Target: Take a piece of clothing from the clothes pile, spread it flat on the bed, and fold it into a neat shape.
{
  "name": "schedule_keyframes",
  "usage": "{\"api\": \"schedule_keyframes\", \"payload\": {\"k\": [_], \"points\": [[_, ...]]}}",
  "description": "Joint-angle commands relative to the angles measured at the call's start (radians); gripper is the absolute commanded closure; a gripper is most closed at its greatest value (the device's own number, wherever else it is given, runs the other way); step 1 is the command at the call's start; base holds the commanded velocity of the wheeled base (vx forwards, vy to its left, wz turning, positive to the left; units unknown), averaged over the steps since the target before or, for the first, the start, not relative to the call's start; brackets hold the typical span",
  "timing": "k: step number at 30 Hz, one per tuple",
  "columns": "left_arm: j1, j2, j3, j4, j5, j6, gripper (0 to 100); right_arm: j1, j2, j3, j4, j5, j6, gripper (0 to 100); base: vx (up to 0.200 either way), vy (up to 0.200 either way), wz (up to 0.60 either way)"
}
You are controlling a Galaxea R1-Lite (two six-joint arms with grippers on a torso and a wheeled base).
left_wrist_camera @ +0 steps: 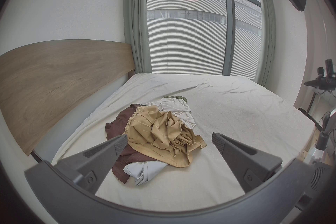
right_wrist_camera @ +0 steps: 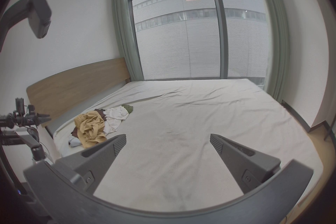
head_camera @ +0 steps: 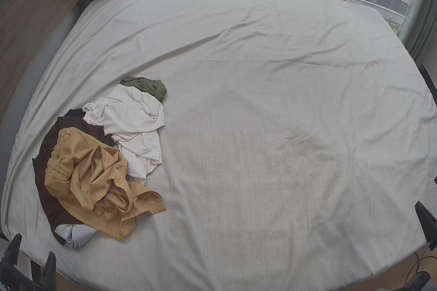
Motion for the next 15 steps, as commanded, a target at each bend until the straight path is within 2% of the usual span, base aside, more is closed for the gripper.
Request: {"api": "schedule_keyframes", "payload": {"k": [1,5,11,15], "points": [[0.000,-0.016,0.018,0.000,0.000,0.002,0,0.100,0.283,-0.124,-0.065,0.003,0.059,0,0.000,0.000,0.00],[0.000,-0.016,0.018,0.000,0.000,0.003,0,0.165,0.404,-0.177,-0.131,0.000,0.140,0,0.000,0.000,0.00],[0.000,-0.016,0.018,0.000,-0.002,0.002,0,0.272,0.577,-0.254,-0.179,0.007,0.194,0,0.000,0.000,0.00],[0.000,-0.016,0.018,0.000,-0.002,-0.003,0,0.300,0.694,-0.316,-0.225,0.009,0.231,0,0.000,0.000,0.00]]}}
